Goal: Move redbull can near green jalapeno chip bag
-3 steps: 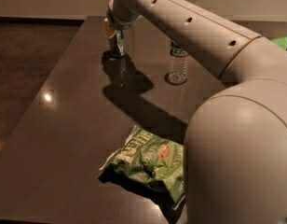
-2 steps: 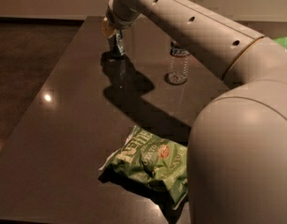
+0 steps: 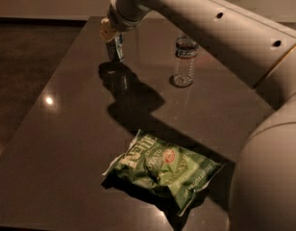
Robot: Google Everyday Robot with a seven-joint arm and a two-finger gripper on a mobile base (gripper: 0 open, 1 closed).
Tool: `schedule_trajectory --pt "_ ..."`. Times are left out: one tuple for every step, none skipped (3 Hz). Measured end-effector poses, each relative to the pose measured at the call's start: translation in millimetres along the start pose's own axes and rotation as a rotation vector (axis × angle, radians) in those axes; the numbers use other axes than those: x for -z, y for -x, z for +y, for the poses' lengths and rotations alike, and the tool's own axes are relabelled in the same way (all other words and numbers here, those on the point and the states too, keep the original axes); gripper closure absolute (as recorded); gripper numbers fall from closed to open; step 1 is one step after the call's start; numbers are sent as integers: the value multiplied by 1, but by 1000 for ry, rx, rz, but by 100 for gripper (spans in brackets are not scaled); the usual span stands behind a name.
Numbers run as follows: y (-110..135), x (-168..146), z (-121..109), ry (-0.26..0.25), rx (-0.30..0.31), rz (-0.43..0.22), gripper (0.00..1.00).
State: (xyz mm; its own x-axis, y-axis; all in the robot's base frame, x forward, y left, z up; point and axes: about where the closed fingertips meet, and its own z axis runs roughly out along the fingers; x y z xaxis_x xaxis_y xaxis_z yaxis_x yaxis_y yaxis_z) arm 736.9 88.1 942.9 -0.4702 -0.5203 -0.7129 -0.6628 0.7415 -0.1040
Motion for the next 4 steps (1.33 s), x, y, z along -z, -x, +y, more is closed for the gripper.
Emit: schedule_trajectory --pt "-14 31 23 21 22 6 100" --pt "-31 60 39 25 31 16 100" --pt "-66 114 51 19 22 21 100" --pt "-66 115 51 19 22 21 100"
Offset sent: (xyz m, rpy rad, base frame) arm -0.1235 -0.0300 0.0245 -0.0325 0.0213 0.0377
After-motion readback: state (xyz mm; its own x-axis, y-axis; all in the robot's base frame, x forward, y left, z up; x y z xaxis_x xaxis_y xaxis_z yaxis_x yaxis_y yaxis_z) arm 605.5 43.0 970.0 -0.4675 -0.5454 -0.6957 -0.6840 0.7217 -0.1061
